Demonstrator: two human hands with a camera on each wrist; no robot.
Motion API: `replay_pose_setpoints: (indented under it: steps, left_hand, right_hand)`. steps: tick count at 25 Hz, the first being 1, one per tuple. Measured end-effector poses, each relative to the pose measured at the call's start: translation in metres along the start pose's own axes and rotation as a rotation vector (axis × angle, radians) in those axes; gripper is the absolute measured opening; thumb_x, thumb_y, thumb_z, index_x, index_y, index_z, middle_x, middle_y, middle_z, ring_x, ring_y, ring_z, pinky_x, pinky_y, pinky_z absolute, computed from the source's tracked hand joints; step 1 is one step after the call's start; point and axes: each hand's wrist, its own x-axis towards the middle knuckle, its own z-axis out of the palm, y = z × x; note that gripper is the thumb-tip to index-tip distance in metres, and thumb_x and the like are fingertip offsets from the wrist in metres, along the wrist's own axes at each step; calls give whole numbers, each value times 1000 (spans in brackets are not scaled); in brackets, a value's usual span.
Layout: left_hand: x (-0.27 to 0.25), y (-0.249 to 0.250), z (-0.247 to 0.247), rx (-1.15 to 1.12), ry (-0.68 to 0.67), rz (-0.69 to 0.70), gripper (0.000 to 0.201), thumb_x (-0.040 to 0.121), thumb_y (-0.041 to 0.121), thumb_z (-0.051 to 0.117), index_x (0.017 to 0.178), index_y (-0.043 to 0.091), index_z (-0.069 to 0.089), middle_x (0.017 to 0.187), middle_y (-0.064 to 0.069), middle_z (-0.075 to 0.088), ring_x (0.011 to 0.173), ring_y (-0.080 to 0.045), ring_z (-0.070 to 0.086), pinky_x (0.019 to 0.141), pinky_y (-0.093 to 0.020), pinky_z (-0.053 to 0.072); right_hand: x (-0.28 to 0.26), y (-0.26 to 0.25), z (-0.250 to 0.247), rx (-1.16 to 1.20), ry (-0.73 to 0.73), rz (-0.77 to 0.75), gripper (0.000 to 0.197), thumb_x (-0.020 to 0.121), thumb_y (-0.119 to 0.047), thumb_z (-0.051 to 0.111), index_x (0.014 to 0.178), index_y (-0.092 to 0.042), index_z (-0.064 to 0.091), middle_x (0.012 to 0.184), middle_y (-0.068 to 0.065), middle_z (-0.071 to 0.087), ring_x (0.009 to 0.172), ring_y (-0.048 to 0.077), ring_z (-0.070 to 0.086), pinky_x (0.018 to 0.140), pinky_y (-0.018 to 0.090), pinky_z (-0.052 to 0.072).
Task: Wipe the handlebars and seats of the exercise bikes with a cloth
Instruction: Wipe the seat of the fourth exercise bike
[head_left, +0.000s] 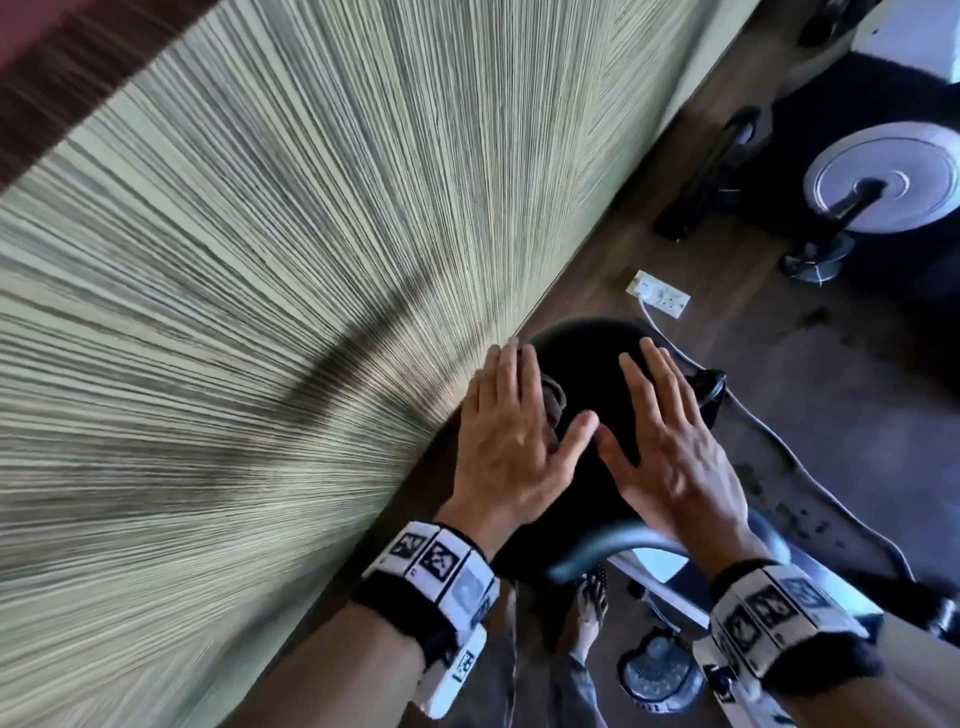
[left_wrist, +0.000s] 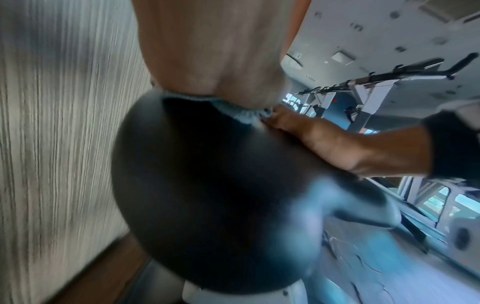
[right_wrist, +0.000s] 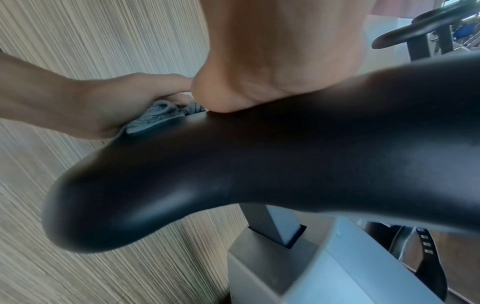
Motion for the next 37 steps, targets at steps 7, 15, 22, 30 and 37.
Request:
replay_pose_setpoints:
  steps: [7, 15, 22, 30, 37]
  left_hand:
    - [27, -3, 8, 76, 56, 98, 73, 104, 46, 23, 161, 0, 11, 170, -19, 6, 158, -30, 8, 128, -40, 13]
    - [56, -2, 7, 18, 19, -1, 65, 108, 46, 30, 160, 8, 23, 166, -17, 23, 151, -30, 27, 121, -42, 32]
    - [89, 75, 43, 337, -39, 725, 42, 102, 34, 44, 135, 10, 55, 137, -10, 56, 132, -29, 48, 118, -44, 30]
    - [59, 25, 10, -363, 20, 345, 58, 103, 35, 35, 153, 9, 43, 162, -10, 36, 153, -21, 26, 127, -39, 19]
    - [57, 5, 18, -57, 89, 13, 69, 104, 50, 18, 156, 8, 34, 152, -13, 48, 139, -26, 46, 118, -39, 33]
  right_hand:
    - [-1, 0, 2, -3, 28, 3, 78, 96, -57, 39, 162, -20, 20, 172, -1, 9, 158, 14, 6, 125, 35, 25]
    - [-4, 2, 4, 56, 231, 22, 70, 105, -46, 36, 157, 0, 27, 170, 16, 13, 154, 30, 23, 123, 41, 30]
    - [-8, 9, 1, 320, 465, 95, 64, 107, -41, 31, 151, 5, 35, 159, 24, 31, 147, 36, 34, 122, 44, 30]
    - [-2, 4, -6, 138, 444, 94, 55, 103, -28, 39, 144, 9, 45, 150, 25, 45, 144, 41, 39, 118, 55, 31]
    - [81, -23, 1, 138, 56, 542, 63, 108, -40, 26, 153, 3, 29, 152, 27, 38, 141, 42, 37, 116, 49, 34]
